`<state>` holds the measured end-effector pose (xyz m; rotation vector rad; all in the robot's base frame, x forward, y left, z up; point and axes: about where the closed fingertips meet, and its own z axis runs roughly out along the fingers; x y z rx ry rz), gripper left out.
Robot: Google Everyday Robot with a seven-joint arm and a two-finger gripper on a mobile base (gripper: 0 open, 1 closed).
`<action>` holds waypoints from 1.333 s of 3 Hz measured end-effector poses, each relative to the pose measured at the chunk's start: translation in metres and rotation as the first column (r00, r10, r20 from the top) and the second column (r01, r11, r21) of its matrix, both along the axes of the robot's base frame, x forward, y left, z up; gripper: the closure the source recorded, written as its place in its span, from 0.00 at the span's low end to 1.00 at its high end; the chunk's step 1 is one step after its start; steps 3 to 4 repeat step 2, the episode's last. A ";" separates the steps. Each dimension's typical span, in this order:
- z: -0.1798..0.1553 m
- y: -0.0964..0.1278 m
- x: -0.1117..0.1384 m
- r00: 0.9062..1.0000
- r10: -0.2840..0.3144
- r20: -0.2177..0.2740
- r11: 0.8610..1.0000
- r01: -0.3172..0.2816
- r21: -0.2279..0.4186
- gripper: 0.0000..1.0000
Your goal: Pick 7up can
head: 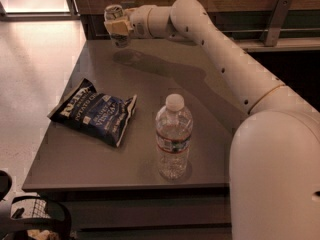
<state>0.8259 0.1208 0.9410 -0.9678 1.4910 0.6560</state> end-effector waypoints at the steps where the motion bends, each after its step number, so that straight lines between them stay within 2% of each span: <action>1: 0.018 -0.013 -0.005 0.999 -0.014 0.045 1.000 0.014 0.004 1.00; 2: 0.036 -0.019 0.001 0.993 -0.002 0.118 0.999 -0.005 0.053 1.00; 4: 0.036 -0.019 0.001 0.993 -0.002 0.118 0.999 -0.005 0.053 1.00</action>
Offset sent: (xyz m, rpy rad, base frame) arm 0.0094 -0.0350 0.0569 0.0976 -0.1963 0.0011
